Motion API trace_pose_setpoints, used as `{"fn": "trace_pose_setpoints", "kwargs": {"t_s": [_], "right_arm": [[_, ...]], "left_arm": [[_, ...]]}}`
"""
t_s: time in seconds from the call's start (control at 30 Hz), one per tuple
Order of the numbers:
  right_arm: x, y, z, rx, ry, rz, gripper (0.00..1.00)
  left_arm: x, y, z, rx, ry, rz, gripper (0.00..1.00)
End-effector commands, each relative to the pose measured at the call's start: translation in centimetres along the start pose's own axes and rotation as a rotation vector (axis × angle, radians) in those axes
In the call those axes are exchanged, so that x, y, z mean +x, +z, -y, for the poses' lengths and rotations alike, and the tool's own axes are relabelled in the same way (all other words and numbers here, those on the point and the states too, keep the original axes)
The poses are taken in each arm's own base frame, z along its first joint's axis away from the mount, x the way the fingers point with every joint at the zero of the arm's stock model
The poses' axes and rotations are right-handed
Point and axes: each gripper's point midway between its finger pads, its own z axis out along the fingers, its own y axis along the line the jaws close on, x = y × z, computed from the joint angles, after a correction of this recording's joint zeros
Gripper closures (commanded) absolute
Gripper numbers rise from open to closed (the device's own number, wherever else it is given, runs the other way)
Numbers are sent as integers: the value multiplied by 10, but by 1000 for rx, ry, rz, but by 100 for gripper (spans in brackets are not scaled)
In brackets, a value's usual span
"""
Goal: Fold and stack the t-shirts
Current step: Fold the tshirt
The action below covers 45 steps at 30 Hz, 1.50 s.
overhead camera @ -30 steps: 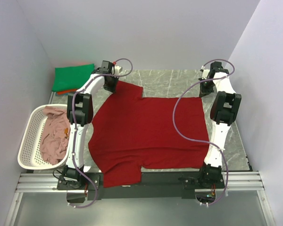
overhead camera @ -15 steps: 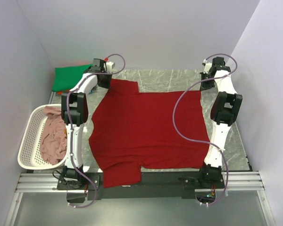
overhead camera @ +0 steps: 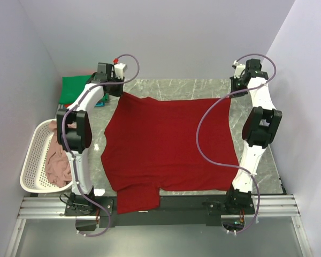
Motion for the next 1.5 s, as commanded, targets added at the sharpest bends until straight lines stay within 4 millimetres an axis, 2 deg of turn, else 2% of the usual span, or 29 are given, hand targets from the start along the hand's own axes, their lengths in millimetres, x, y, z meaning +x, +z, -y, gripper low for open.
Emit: {"fn": "trace_pose_setpoints", "kwargs": {"t_s": [0.0, 0.07, 0.13, 0.17, 0.23, 0.27, 0.3, 0.37, 0.5, 0.83, 1.0, 1.17, 1.33, 1.47], "right_arm": [[-7, -27, -2, 9, -44, 39, 100], [0, -30, -3, 7, -51, 27, 100], [4, -34, -4, 7, -59, 25, 100], [11, -33, -6, 0, -56, 11, 100], [14, -37, -7, 0, -61, 9, 100], [21, -36, -7, -4, -55, -5, 100], [22, -37, -7, -6, -58, -5, 100], [28, -40, -8, -9, -62, -11, 100], [34, -46, -4, -3, -61, -16, 100], [60, -48, 0, -3, -62, -64, 100], [72, -43, -2, -15, -59, -90, 100], [85, -32, 1, -13, -58, -126, 100], [95, -26, 4, -3, -66, -160, 100], [98, -26, 3, -7, -66, -169, 100]], "left_arm": [[-9, -24, 3, 4, 38, 47, 100], [-10, -36, 5, -3, 42, 55, 100], [-1, -45, 9, -4, 43, 43, 100], [11, -46, 10, -2, 35, 21, 100], [13, -56, 13, -3, 39, 27, 100], [25, -57, 14, -1, 34, 5, 100], [24, -63, 15, -2, 34, 13, 100], [37, -66, 18, 1, 31, -13, 100], [46, -80, 22, 0, 33, -15, 100], [82, -94, 33, 17, -12, -92, 99], [110, -99, 39, 9, -35, -149, 100], [139, -98, 48, 5, -64, -212, 100], [158, -94, 57, -4, -82, -262, 100], [169, -93, 55, -25, -86, -285, 99]]}}
